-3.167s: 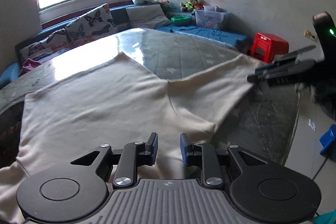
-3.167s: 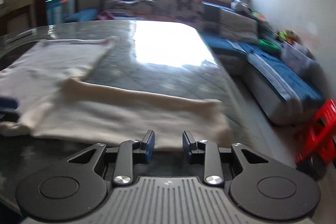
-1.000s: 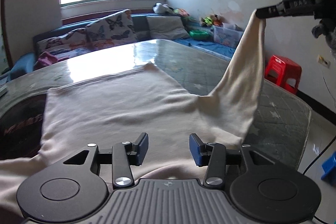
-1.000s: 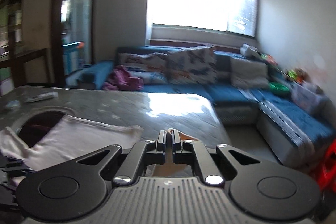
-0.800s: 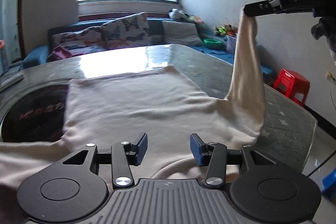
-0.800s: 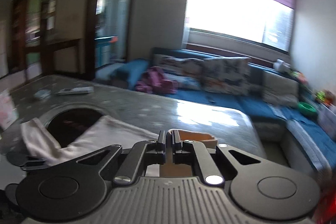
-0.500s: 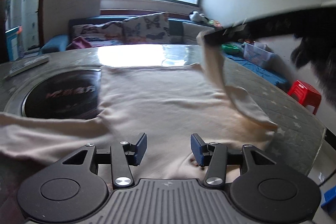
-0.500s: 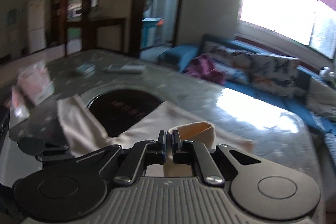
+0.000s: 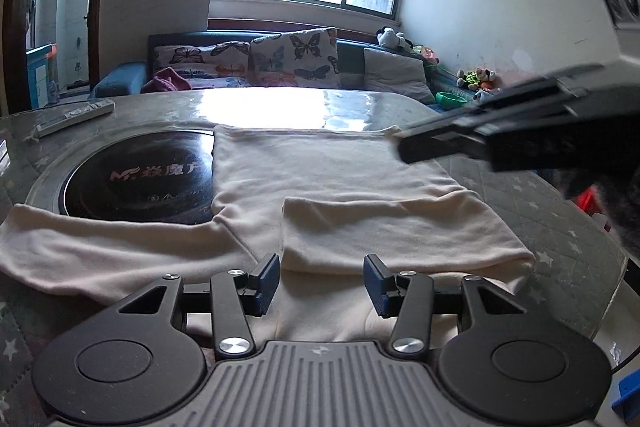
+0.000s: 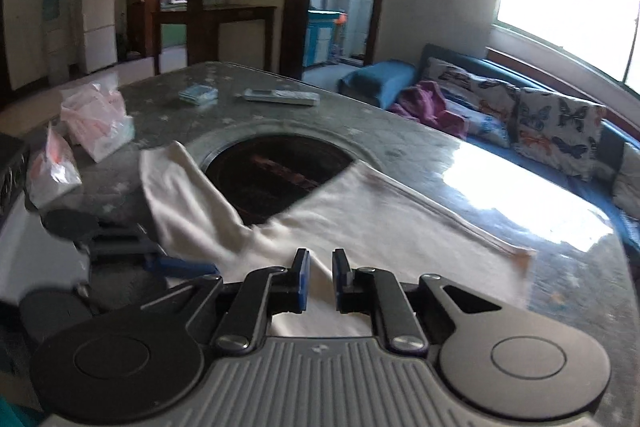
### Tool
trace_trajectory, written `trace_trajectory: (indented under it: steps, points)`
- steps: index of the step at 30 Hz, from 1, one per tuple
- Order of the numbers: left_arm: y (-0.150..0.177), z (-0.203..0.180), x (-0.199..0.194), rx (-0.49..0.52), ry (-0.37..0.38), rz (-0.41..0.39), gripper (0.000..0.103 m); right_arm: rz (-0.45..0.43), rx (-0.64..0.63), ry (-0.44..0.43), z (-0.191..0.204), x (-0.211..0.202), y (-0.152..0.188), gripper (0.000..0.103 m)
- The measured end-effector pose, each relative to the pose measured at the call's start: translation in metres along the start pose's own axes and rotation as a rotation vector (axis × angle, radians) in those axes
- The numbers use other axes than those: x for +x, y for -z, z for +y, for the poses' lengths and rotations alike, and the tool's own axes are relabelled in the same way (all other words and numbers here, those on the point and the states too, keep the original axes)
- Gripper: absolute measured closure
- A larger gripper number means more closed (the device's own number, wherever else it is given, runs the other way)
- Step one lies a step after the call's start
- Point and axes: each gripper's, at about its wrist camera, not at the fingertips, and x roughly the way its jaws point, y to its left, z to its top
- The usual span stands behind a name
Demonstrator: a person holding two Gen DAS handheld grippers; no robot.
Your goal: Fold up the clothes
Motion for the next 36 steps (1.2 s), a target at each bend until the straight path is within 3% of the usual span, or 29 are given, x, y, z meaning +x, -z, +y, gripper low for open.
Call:
trace_trajectory:
  steps: [1,11,13,18,23,30,36]
  points:
    - [-0.001,-0.001,0.002,0.004,-0.001,-0.003,0.053,0.014,0.009,0.015,-0.004,-0.003,0.008,0.08]
    - [-0.011,0.006,0.032,-0.011,-0.052,0.032,0.057,0.151,0.096,0.163,-0.046,-0.028,0.083,0.069]
    - [-0.011,0.005,0.036,-0.008,-0.056,0.044,0.062,0.162,0.115,0.168,-0.049,-0.031,0.092,0.068]
    - [-0.011,0.002,0.042,-0.001,-0.076,0.064,0.088,0.158,0.154,0.152,-0.053,-0.037,0.108,0.061]
    - [-0.023,-0.003,0.036,0.008,-0.077,0.038,0.098,0.14,0.149,0.138,-0.05,-0.038,0.113,0.06]
    - [-0.058,-0.02,0.016,0.048,-0.042,-0.057,0.099,0.107,0.152,0.139,-0.046,-0.03,0.117,0.058]
    - [-0.082,-0.033,-0.001,0.079,0.001,-0.132,0.099,0.075,0.197,0.191,-0.053,-0.038,0.123,0.057]
